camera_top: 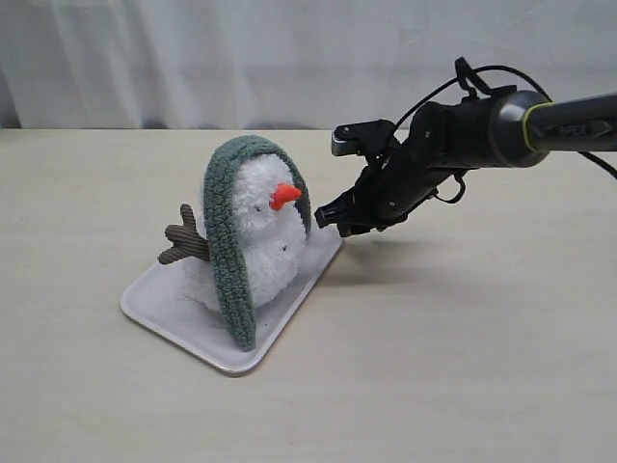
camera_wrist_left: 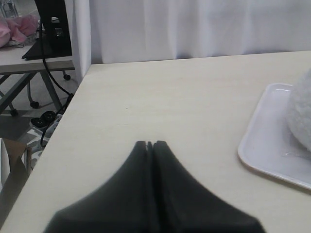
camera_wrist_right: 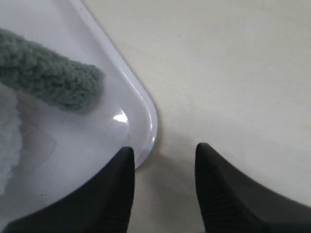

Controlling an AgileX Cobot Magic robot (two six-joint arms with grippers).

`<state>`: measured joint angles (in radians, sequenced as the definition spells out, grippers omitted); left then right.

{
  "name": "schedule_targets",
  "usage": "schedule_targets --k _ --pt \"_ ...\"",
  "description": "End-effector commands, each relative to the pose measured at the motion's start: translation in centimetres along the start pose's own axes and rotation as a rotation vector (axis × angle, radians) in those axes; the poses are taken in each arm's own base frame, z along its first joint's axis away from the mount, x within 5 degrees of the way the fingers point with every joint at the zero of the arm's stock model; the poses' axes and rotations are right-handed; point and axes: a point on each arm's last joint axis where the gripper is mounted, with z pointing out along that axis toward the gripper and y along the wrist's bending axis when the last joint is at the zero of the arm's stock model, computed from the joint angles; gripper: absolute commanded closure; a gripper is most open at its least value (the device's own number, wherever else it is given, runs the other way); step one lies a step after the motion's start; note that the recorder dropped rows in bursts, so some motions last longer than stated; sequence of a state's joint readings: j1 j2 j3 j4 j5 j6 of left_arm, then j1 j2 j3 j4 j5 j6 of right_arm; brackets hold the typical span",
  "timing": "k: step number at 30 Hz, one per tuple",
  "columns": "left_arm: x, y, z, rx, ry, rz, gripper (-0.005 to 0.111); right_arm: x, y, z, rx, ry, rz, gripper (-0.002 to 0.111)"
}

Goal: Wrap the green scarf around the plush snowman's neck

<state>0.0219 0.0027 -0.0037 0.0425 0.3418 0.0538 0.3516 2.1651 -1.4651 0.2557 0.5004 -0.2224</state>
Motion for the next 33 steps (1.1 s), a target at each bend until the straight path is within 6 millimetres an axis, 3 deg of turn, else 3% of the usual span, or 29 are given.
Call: schedule_targets --k 1,5,17,28,33 --pt "0.0 0.0 0.0 -0.001 -0.010 -0.002 0.107 0.2 -0.3 0.9 0.001 -0.006 0.011 0.069" --pt "0.0 0.0 0.0 -0.001 -0.010 -0.002 0.107 0.4 -0.4 1.5 0.003 0.000 0.015 0.069" --pt "0.0 0.0 0.0 -0.001 -0.010 -0.002 0.107 -1.4 0.0 0.8 -0.028 -0.057 0.067 0.069" --pt "0.0 0.0 0.0 -0.001 -0.010 -0.002 0.107 0.0 -0.2 3.7 -0.040 0.001 0.109 0.069" --pt "0.0 0.0 0.0 -0.001 -0.010 -0.002 0.107 0.0 -0.2 3.7 -0.039 -0.001 0.109 0.069"
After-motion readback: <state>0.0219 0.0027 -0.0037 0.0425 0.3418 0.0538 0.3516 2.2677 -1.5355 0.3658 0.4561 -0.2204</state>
